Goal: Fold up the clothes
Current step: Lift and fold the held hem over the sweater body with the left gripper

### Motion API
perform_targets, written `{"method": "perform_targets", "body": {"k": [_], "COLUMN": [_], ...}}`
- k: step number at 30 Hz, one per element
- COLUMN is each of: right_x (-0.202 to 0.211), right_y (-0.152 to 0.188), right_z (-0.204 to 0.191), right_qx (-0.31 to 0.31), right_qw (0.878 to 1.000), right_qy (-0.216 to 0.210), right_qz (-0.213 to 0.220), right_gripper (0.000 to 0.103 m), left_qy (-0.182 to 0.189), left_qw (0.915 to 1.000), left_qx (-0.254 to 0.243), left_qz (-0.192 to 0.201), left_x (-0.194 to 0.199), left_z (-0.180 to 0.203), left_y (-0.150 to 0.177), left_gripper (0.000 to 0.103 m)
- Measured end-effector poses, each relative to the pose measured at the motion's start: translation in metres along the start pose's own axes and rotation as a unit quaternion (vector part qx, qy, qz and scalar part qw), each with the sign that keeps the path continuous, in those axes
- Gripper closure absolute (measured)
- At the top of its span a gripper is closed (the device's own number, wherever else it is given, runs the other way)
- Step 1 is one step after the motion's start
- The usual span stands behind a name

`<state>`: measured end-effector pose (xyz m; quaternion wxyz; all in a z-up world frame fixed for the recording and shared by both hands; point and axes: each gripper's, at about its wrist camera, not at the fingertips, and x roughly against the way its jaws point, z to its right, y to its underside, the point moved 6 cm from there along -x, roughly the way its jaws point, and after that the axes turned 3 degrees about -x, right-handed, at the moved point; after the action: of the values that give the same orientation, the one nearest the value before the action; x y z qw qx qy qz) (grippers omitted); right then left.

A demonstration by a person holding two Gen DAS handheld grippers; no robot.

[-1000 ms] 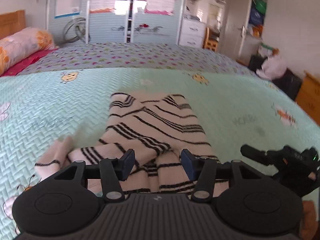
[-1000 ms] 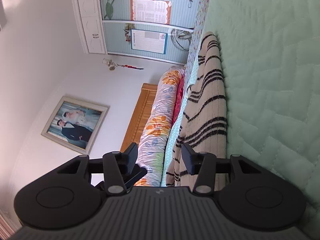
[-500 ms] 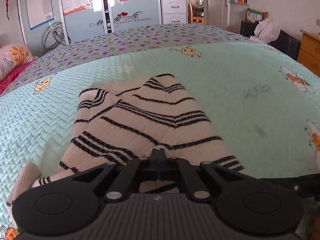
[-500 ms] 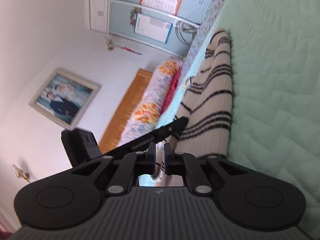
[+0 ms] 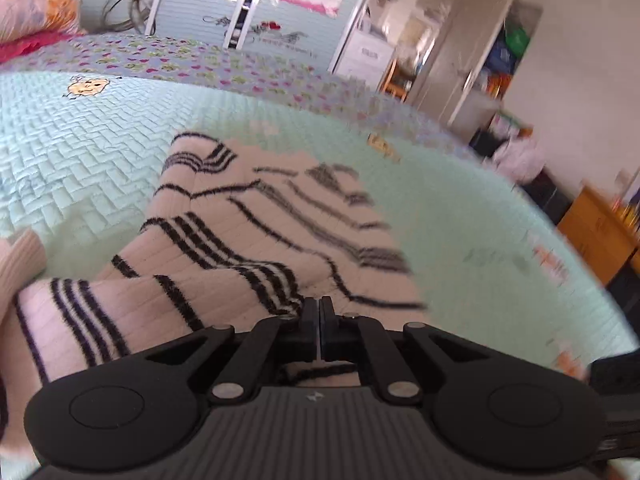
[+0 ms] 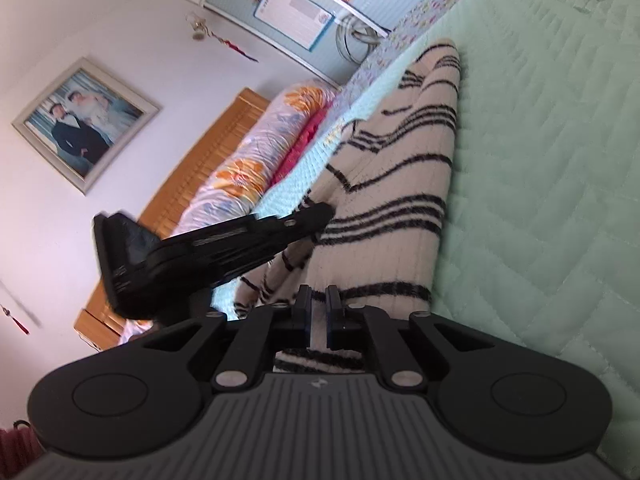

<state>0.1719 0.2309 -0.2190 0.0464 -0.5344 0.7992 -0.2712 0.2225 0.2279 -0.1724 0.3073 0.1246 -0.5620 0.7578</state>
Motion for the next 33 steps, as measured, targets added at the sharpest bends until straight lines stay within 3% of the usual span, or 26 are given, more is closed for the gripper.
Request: {"method": "perform_targets", "body": {"k": [2, 4, 5, 9, 12, 16, 19, 21, 24, 26, 27, 33], "right_x": [0.002, -0.001, -0.003, -0.010, -0.009, -0.008, -0.005, -0.002, -0.017, -0.038, -0.050, -0.096], "right_y": [-0.002, -0.001, 0.001, 0.004, 0.005, 0.008, 0.008, 0.008, 0.013, 0.017, 0.018, 0.012], "right_z": [-0.004, -0.007, -0.006, -0.004, -0.007, -0.012, -0.016, -0.028, -0.048, -0.055, -0.057, -0.060], "right_qx": [0.006, 0.013, 0.018, 0.028, 0.036, 0.051, 0.055, 0.054, 0.031, 0.029, 0.028, 0.021], "right_qw": [1.000, 1.000, 1.000, 0.999, 0.999, 0.998, 0.998, 0.998, 0.999, 0.998, 0.997, 0.986], "right_qy": [-0.005, -0.009, -0.002, 0.016, 0.021, 0.030, 0.033, 0.023, 0.005, 0.032, 0.041, 0.140], "right_qz": [0.008, 0.006, 0.001, -0.011, -0.008, 0.000, 0.013, 0.022, -0.008, -0.040, -0.055, -0.088], "right_gripper": [0.093, 0.093, 0.093, 0.097, 0.097, 0.095, 0.093, 0.084, 0.075, 0.073, 0.071, 0.069], "left_qy": [0.011, -0.020, -0.020, -0.011, 0.000, -0.024, -0.053, -0.055, -0.021, 0.011, 0.016, 0.035], "left_qw": [0.9996, 0.9957, 0.9957, 0.9972, 0.9991, 0.9991, 0.9983, 0.9979, 0.9956, 0.9870, 0.9853, 0.9859], "left_qx": [-0.019, -0.051, -0.045, 0.006, 0.015, 0.036, 0.010, 0.001, 0.091, 0.159, 0.168, 0.163], "left_qz": [-0.015, -0.075, -0.079, -0.074, -0.040, -0.004, -0.023, -0.033, -0.009, 0.021, 0.029, 0.009], "left_x": [0.007, -0.010, -0.015, -0.012, 0.014, 0.044, 0.046, 0.044, 0.052, 0.062, 0.066, 0.066], "left_z": [0.008, 0.005, 0.000, -0.007, 0.001, -0.006, -0.011, -0.014, -0.038, -0.056, -0.060, -0.063], "left_y": [0.008, 0.031, 0.039, 0.036, 0.027, 0.025, 0.034, 0.041, 0.043, 0.043, 0.043, 0.050], "left_gripper": [0.100, 0.102, 0.101, 0.101, 0.102, 0.102, 0.102, 0.102, 0.102, 0.101, 0.101, 0.101]}}
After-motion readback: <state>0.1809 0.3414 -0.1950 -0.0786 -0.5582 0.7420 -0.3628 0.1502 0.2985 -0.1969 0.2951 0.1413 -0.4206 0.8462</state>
